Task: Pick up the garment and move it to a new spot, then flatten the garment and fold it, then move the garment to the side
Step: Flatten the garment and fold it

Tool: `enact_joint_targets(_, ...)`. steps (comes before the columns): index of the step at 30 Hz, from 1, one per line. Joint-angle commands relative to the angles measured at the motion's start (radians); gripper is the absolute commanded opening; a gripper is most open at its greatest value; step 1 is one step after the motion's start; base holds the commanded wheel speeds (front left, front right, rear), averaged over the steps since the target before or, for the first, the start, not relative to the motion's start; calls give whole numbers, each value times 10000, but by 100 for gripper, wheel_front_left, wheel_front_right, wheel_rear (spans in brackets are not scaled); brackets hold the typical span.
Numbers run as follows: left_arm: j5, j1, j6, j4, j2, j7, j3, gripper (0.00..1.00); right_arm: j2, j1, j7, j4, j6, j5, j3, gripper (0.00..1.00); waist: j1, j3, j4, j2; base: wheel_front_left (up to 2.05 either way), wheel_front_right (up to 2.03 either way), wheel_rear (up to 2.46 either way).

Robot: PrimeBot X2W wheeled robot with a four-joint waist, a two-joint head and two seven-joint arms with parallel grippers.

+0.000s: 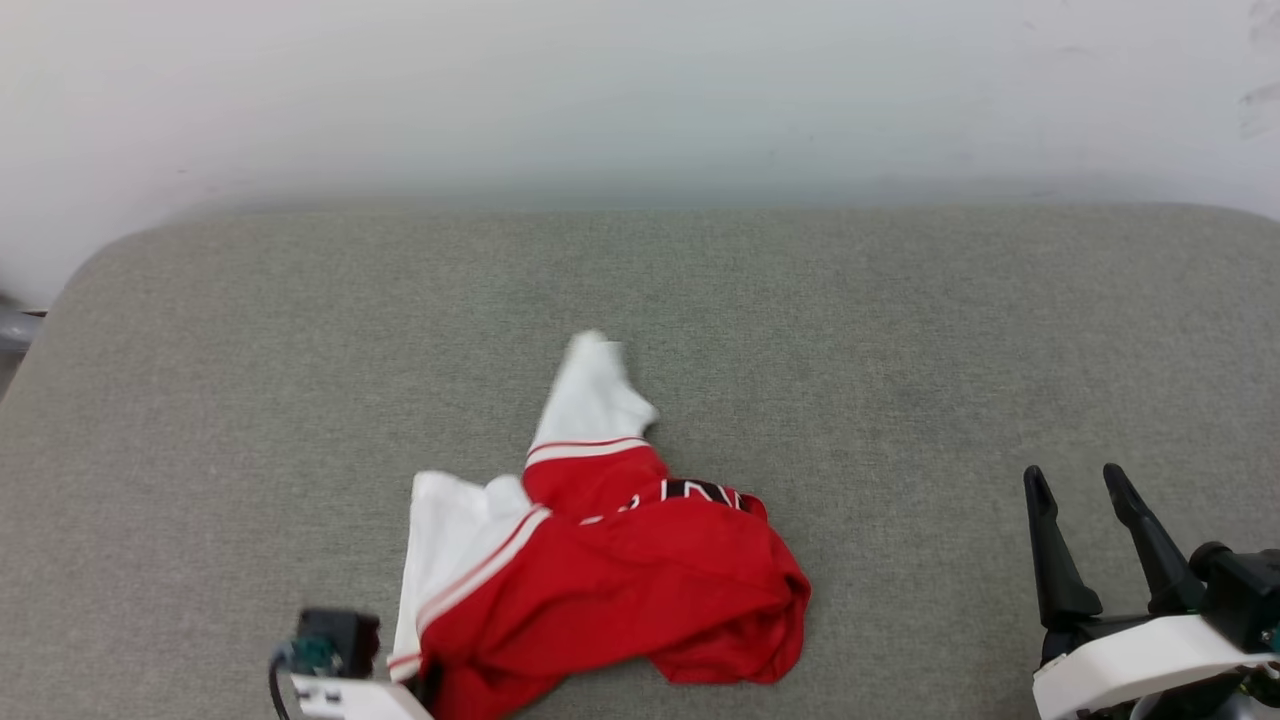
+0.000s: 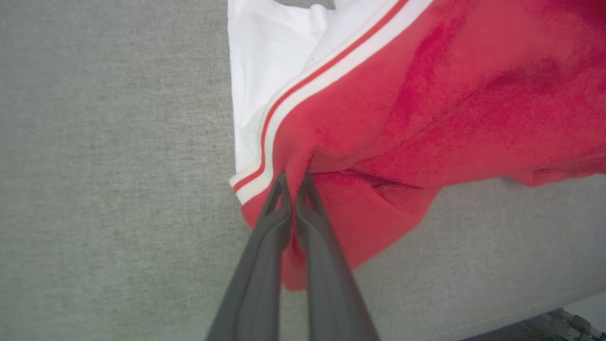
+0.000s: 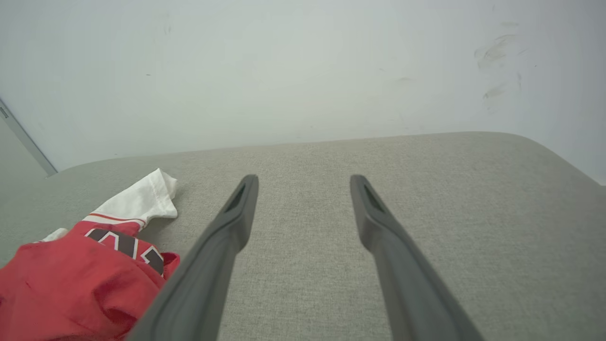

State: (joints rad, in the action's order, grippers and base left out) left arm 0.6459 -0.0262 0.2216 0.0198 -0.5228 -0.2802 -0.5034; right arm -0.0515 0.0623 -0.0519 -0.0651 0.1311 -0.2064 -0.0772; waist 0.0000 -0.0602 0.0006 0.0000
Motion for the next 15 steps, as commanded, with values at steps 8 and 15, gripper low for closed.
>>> enact_joint_targets(8,528,732,-296,966,1038,764,-340,100,18,212,294,-245,-7,182,5,100,0,360,196,0,0,0,0)
enact_joint_targets(15,-339,203,-232,708,1394,3364,68,100,18,434,504,-438,-8,231,-16,100,0,661,145,0,0,0,0)
